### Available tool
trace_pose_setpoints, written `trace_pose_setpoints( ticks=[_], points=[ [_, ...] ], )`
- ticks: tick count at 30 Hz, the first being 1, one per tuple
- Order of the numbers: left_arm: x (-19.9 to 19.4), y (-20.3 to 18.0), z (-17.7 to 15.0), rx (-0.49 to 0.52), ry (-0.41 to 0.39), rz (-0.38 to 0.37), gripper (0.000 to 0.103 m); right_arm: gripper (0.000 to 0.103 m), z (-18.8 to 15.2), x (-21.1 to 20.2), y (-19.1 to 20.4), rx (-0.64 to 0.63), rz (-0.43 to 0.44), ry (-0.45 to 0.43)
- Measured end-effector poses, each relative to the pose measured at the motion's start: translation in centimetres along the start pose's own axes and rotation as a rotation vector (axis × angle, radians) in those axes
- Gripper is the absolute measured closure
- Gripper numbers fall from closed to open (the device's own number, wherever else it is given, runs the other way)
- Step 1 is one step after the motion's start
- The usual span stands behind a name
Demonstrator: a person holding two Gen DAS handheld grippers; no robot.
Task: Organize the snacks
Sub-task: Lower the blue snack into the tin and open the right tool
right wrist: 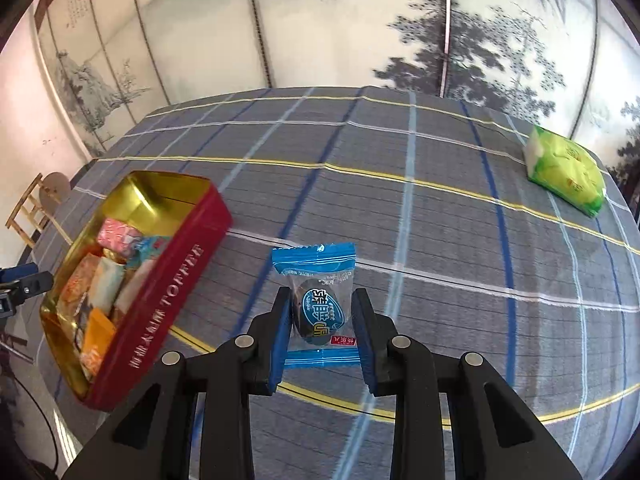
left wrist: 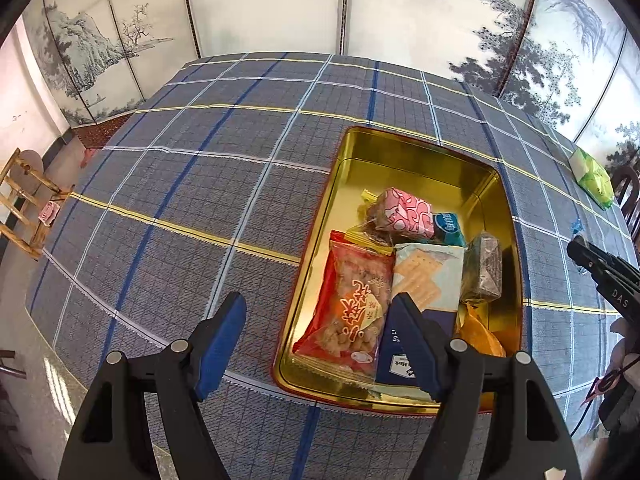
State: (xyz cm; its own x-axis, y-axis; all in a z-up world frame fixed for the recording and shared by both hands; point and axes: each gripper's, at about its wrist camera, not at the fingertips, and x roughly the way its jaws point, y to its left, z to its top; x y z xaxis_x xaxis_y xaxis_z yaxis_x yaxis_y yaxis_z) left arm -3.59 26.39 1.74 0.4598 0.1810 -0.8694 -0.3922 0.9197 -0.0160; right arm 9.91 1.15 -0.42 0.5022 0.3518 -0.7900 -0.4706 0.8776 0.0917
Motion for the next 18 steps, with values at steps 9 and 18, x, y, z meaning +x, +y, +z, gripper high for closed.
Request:
trace_pose_setpoints(
  ticks=[9, 18],
  points=[
    [-0.3, 3.2, -1.0, -0.046, 0.010, 0.029, 0.031, 0.072, 2.1, 0.9, 9.4, -0.110, 0.143, -0.013],
    [-0.5, 5.3, -1.7, -0.071, 0.022, 0.056, 0.031, 0.072, 2.5, 3.8, 14.0, -0.158, 0.171, 0.031]
  ],
)
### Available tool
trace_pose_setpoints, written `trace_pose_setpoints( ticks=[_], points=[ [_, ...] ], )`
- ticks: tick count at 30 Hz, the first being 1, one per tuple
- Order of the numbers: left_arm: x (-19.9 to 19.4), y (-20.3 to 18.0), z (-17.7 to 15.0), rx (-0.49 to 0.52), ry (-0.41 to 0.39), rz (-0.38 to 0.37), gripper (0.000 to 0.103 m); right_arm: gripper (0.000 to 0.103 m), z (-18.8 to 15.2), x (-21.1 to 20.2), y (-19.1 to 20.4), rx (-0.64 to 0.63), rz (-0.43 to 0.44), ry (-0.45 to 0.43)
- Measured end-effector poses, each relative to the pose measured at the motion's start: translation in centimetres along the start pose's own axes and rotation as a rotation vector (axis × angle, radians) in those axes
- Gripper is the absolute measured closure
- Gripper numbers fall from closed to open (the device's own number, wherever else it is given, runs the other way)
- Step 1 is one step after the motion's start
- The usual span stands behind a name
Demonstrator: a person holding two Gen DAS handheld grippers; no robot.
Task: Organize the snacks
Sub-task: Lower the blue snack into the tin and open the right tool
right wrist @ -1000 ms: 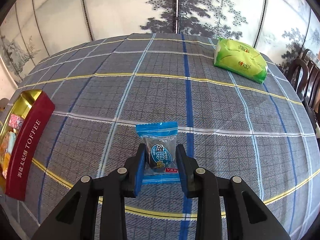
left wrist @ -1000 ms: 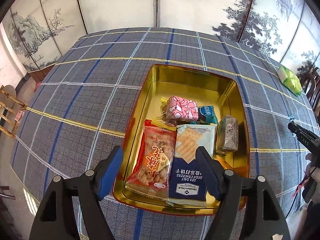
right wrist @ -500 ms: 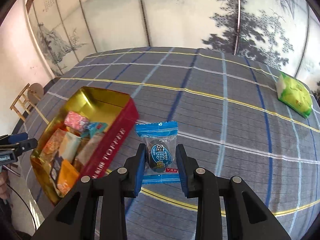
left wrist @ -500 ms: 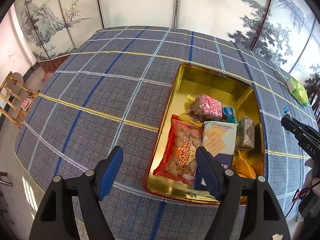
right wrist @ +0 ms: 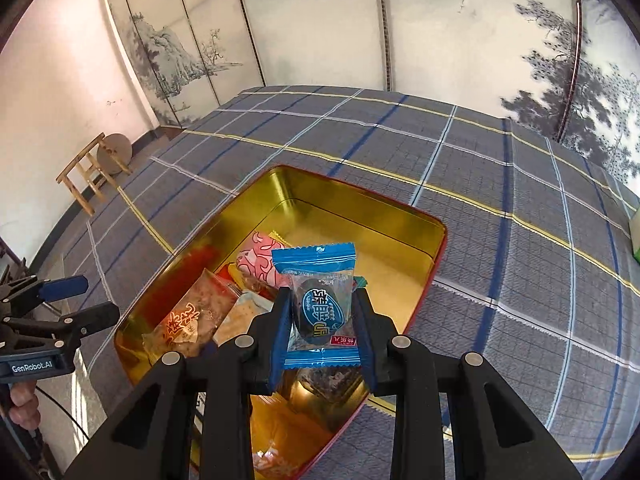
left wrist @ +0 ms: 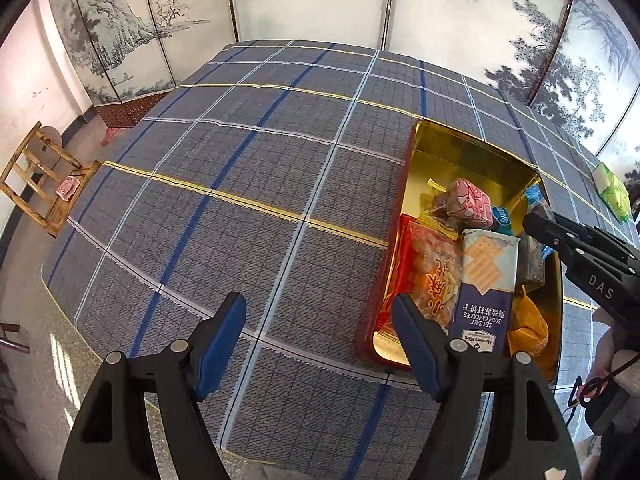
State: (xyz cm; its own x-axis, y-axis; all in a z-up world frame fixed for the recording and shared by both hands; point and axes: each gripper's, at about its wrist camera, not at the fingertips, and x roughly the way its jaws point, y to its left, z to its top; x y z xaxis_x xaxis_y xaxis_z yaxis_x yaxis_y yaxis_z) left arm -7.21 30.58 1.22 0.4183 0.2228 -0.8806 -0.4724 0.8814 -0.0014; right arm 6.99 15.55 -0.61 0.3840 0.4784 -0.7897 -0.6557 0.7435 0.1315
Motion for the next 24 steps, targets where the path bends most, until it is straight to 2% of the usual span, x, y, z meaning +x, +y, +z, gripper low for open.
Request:
trace_pose_setpoints(
  ticks=[17, 22, 24],
  points=[
    [-0.1, 0.0, -0.4, 0.024, 0.010, 0.025, 0.030, 0.070, 0.4, 2.5, 0.5, 0.015, -0.024, 0.044],
    [-0.3, -0.2, -0.5, 0.030, 0.010, 0.030, 0.030, 0.063, 0.3, 2.1, 0.7, 0.013, -0.024, 0.042],
    [-0.3, -0.3, -0.5, 0.034, 0.011, 0.034, 0.030, 0.055, 0.3, 1.7, 1.0, 0.010, -0.016, 0.035]
  ],
)
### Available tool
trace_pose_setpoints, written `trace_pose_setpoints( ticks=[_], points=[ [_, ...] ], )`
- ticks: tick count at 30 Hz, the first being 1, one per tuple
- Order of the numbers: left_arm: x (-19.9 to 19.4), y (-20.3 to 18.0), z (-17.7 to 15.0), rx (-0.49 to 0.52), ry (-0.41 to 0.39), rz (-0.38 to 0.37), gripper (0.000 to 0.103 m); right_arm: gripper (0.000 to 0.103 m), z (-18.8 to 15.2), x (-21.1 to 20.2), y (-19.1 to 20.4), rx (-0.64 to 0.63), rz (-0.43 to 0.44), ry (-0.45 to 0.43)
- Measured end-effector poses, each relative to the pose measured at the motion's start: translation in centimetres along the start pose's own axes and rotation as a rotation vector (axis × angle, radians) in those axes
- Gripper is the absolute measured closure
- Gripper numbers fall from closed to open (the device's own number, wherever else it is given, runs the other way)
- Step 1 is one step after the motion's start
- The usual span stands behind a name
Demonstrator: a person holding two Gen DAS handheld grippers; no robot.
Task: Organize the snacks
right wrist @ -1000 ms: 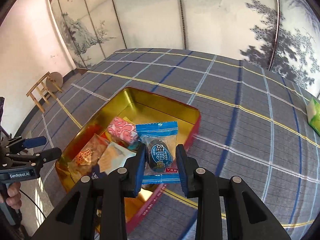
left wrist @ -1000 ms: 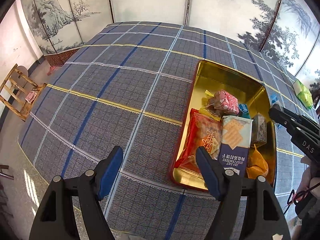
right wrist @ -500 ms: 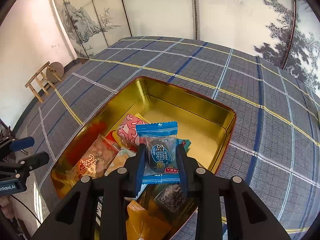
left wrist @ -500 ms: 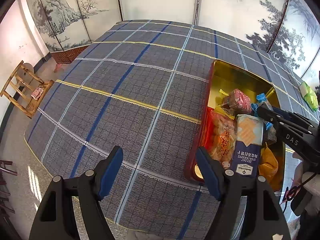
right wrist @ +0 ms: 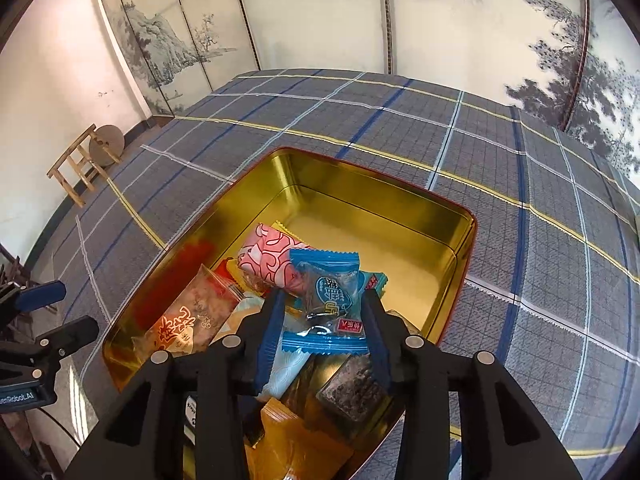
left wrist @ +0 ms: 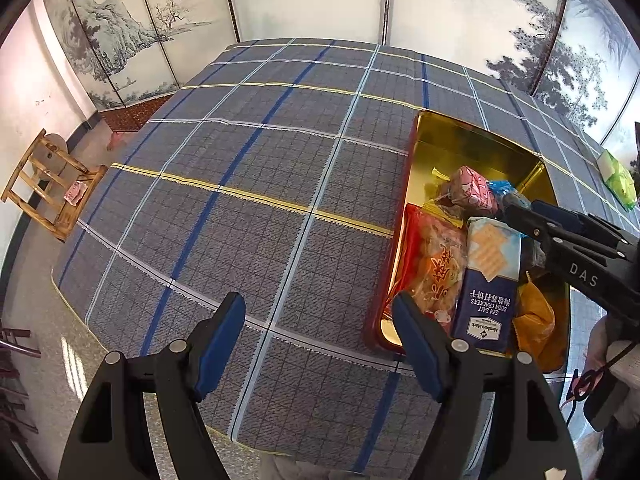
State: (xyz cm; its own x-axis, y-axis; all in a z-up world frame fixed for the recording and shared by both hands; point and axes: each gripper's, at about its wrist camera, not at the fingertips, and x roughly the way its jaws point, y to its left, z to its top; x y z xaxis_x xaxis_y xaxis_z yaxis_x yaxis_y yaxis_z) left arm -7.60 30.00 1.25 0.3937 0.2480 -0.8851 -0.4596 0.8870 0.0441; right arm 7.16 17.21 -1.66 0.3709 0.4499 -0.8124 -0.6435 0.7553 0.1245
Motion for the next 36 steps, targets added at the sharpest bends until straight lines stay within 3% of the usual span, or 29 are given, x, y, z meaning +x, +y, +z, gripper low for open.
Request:
trace_pose_setpoints(
  ticks=[7, 15, 24, 36],
  points=[
    [-0.9, -0.5, -0.5, 0.014, -0.007, 0.000, 0.030, 0.037, -0.7, -2.4, 1.2, -0.008, 0.016, -0.037],
    [-1.8, -1.2, -1.5, 0.027, -0.013, 0.002, 0.030, 0.016, -2.8, -5.9, 1.7, -0.003, -0.036, -0.088],
    [-2.9, -2.7, -2.7, 0.060, -0.025, 0.012, 0.030, 0.007, -5.4, -8.6, 0.9, 0.056, -0.080, -0.092],
    [-3.9, -5.0, -3.7, 0.100, -0.033, 0.000, 0.030, 0.005, -8.2, -8.9, 0.6, 0.059, -0.094, -0.048]
  ],
)
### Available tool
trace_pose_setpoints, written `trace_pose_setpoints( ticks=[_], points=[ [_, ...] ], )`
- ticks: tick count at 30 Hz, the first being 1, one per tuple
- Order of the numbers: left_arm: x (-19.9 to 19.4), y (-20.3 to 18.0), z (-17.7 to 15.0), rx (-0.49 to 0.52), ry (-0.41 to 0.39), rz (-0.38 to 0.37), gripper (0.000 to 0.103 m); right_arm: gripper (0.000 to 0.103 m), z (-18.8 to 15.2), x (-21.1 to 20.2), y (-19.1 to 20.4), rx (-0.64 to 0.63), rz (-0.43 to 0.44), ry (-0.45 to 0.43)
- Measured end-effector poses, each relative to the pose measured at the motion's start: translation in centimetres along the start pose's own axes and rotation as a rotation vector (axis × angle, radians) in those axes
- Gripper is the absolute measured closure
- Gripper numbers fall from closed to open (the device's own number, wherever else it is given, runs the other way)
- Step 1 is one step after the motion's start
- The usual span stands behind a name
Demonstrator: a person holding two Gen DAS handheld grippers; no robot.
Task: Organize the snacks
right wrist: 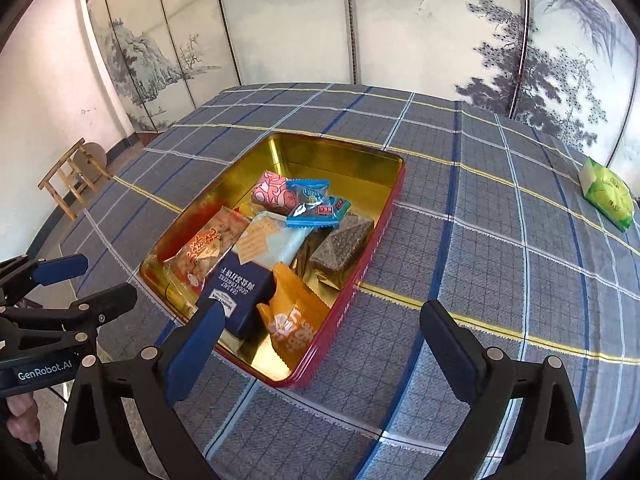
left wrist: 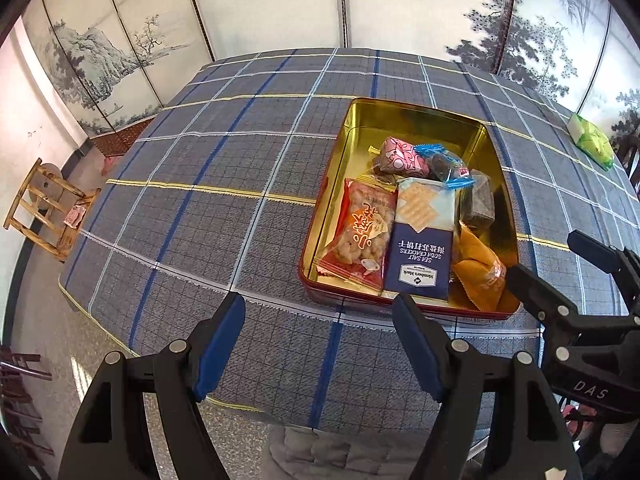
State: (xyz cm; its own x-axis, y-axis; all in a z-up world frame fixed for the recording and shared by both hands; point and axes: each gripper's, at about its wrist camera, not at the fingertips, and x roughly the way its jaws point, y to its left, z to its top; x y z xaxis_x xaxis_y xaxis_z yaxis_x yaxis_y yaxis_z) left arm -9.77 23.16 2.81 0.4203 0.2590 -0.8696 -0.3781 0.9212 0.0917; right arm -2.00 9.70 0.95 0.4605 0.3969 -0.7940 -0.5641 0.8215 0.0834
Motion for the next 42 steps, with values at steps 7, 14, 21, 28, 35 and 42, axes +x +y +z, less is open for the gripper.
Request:
trace_pose_setpoints(
  ticks=[7, 14, 21, 28, 35, 42],
  points=[
    [-0.1, -0.8, -0.3, 0.010, 0.001, 0.001, 0.030, 0.005, -0.9, -0.3, -0.3, -0.005, -0.017, 0.004],
    [0.1, -1.4, -0.6, 0.022, 0.014, -0.005, 0.030, 0.005, -1.3, -0.2, -0.2, -0.005, -0.013, 0.015],
    [0.1, -1.7, -0.7, 0.031, 0.012, 0.000, 0.030, 0.004, -1.6, 0.0, -0.5, 0.007, -0.014, 0.026],
    [0.2, -1.8, -0.7, 0.037, 0.011, -0.001, 0.030, 0.004, -1.7, 0.2, -0.5, 0.011, -0.023, 0.040],
    [0.2, -1.8, -0.7, 0.038, 0.010, 0.002, 0.030, 0.004, -1.9, 0.3, -0.4, 0.012, -0.018, 0.054],
    [0.3, -1.8, -0.8, 0.035, 0.013, 0.001, 0.030, 0.004, -2.0, 0.6, -0.3, 0.010, -0.023, 0.066]
  ],
)
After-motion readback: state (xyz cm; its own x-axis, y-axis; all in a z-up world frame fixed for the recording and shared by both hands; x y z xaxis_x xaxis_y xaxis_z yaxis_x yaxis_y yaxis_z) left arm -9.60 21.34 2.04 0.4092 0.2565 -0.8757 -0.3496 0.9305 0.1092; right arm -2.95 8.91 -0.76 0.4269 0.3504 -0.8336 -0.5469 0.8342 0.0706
